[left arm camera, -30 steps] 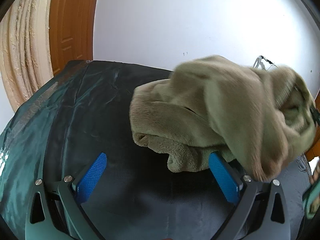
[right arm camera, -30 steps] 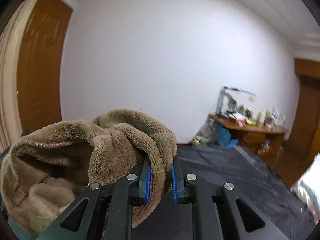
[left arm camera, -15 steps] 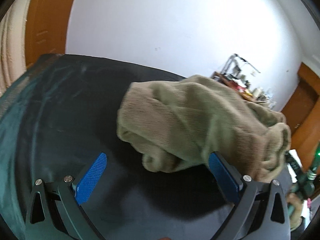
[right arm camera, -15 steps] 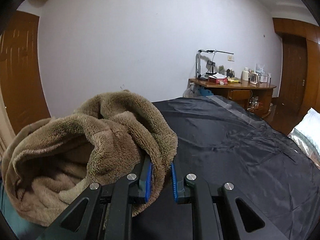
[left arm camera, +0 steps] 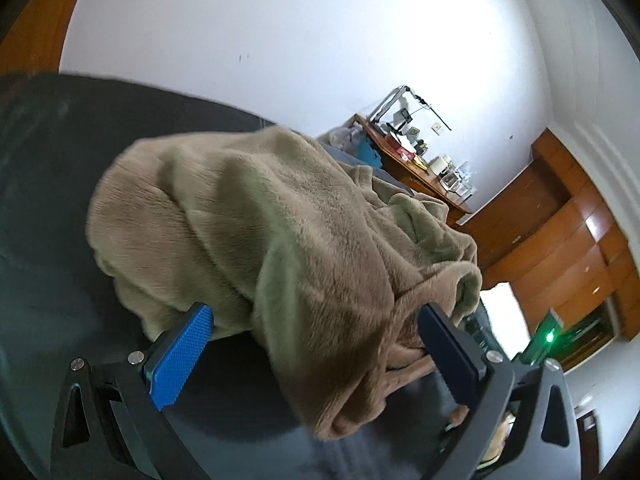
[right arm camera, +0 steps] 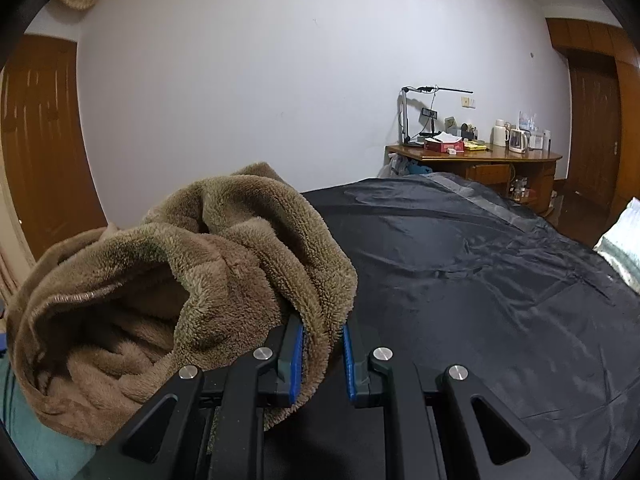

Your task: Fold clothes

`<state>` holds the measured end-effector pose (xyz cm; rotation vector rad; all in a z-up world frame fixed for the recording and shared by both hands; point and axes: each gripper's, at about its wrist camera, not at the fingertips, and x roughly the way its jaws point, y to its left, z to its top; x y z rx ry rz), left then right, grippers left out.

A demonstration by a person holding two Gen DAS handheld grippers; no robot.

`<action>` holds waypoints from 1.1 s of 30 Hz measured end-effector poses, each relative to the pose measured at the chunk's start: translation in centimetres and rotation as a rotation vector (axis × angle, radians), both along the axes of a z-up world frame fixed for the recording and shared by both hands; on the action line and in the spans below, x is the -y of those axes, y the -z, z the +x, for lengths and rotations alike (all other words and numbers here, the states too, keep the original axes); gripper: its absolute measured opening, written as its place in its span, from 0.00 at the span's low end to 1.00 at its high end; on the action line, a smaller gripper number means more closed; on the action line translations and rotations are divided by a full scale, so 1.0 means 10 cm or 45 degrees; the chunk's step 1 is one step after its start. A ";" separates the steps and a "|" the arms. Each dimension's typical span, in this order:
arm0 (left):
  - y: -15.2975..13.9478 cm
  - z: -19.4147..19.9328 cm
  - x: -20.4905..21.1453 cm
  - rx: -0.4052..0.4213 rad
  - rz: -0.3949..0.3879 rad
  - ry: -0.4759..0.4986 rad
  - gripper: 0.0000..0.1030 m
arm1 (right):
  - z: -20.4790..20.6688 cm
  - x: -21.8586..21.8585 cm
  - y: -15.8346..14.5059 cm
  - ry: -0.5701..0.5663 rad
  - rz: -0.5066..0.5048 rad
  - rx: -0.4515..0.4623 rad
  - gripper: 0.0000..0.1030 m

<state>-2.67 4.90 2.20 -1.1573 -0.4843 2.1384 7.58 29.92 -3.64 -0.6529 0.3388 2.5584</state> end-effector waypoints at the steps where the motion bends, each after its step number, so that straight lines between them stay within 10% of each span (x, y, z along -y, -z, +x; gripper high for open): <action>1: 0.01 -0.02 -0.01 0.023 0.005 -0.001 1.00 | 0.00 -0.01 0.00 -0.002 0.000 -0.004 0.17; 7: 0.09 -0.18 -0.18 0.157 0.069 -0.016 0.90 | 0.01 -0.03 -0.02 -0.015 0.029 -0.040 0.17; 9: 0.14 -0.22 -0.23 0.194 0.046 -0.035 0.63 | 0.02 -0.02 -0.03 -0.020 0.033 -0.054 0.17; 17: 0.05 -0.12 -0.07 0.173 0.083 -0.100 0.17 | 0.07 -0.05 -0.04 -0.064 -0.035 -0.115 0.17; 23: -0.23 0.07 0.27 0.034 0.164 -0.195 0.14 | 0.09 -0.10 0.01 -0.178 -0.148 -0.136 0.24; 25: -0.26 0.12 0.39 0.011 0.162 -0.218 0.14 | 0.14 -0.10 0.01 -0.199 -0.179 -0.155 0.32; 28: -0.28 0.20 0.56 0.007 0.201 -0.253 0.14 | 0.25 -0.12 -0.02 -0.213 -0.199 -0.220 0.71; 33: -0.17 0.22 0.70 0.023 0.222 -0.293 0.14 | 0.34 -0.11 -0.16 -0.204 -0.156 -0.249 0.75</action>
